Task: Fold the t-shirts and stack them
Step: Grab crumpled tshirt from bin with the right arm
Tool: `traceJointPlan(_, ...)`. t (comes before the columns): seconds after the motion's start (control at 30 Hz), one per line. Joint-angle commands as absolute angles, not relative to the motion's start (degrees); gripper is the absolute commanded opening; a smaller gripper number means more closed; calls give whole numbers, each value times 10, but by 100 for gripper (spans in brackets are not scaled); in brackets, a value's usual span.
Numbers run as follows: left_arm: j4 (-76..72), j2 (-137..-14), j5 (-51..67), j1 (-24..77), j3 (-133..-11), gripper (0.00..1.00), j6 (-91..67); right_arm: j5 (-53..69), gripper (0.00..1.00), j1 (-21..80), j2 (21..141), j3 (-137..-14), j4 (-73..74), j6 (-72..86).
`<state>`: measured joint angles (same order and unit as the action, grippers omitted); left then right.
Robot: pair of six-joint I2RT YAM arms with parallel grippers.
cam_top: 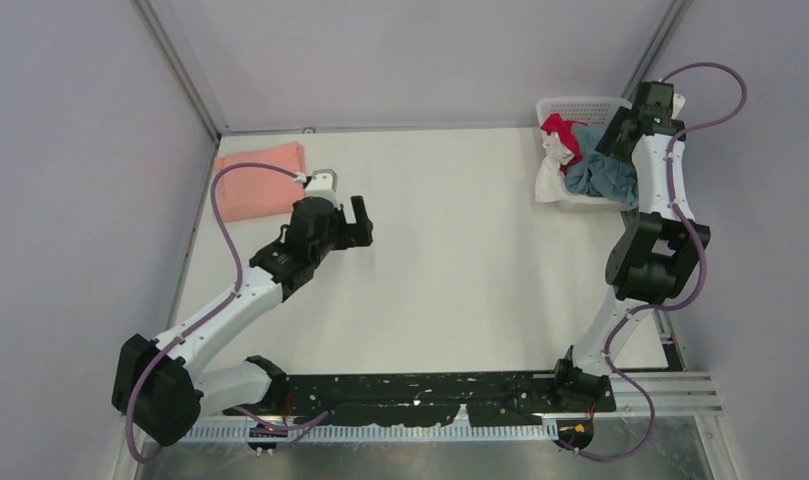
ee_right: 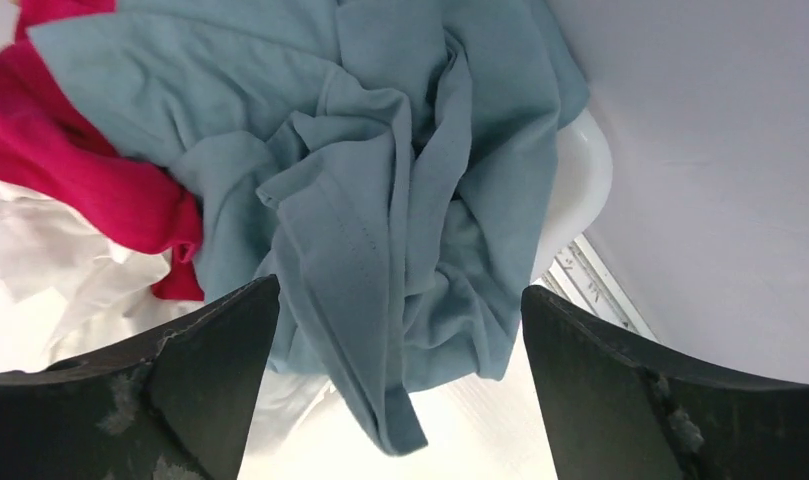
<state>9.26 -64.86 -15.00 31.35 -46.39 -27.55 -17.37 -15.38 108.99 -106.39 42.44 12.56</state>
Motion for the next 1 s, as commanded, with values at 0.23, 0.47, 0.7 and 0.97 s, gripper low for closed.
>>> traceJointPlan(0.23, 74, -673, -96, 298, -510, 100, -268, -33, 49, -179, 1127, -1057, 371, 107)
traceJointPlan(0.47, 81, -644, -95, 295, -500, 100, -270, -9, 5, -188, 1059, -1108, 330, 102)
traceJointPlan(0.7, 92, -606, -114, 293, -481, 100, -272, -62, 5, -187, 913, -1134, 175, 94)
traceJointPlan(0.97, 94, -537, -124, 293, -440, 100, -284, -25, 5, -187, 794, -1097, -77, 144)
